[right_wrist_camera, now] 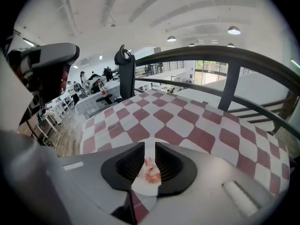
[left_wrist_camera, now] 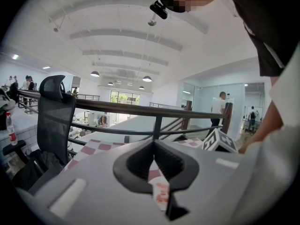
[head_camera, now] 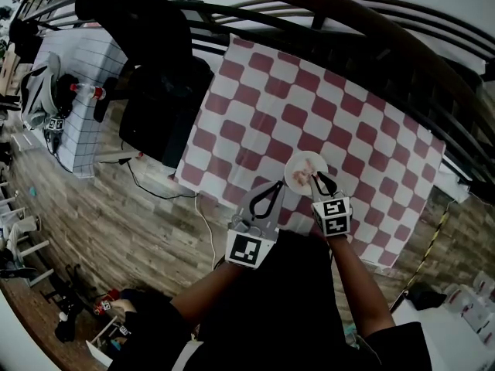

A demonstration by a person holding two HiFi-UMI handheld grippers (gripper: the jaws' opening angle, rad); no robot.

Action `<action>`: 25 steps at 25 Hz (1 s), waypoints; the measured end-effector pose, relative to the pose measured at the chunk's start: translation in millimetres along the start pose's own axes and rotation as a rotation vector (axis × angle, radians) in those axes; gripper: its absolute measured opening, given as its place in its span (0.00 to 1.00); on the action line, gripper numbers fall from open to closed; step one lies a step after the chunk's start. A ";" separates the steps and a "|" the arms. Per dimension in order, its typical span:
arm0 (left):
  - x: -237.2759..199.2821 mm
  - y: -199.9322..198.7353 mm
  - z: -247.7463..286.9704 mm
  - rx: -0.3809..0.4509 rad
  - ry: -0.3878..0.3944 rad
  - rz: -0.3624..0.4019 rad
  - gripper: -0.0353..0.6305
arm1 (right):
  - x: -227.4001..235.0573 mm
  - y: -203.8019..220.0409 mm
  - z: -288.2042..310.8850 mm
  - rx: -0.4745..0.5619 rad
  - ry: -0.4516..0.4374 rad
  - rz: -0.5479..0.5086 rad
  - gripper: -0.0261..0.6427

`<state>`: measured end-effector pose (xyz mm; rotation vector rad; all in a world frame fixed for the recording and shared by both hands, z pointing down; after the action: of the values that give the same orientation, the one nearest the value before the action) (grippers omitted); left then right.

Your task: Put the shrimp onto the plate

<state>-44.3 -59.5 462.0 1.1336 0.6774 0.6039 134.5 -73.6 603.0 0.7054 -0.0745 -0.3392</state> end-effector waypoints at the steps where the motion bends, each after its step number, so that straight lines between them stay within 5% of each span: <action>1: 2.4 -1.1 -2.8 0.006 0.009 0.001 0.06 | -2.2 -0.5 -7.3 0.009 0.009 0.004 0.14; 14: 32.4 -9.1 -31.5 0.081 0.143 0.042 0.06 | -16.2 -6.2 -93.5 0.151 0.146 0.164 0.09; 25: 50.7 -36.9 -56.6 0.149 0.210 0.126 0.06 | -36.1 -53.8 -184.3 0.406 0.194 0.334 0.04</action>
<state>-50.0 0.4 402.8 1.2687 0.8462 0.7976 118.7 15.0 429.6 1.1065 -0.0763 0.0712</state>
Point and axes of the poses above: the fingertips, and each gripper's own axes: z forward along the fingers, x to its right, y out of its underside, the point moved 8 cm from there along -z, backward along the fingers, and after that the axes turned 13 degrees about y, right-handed, at the moved point
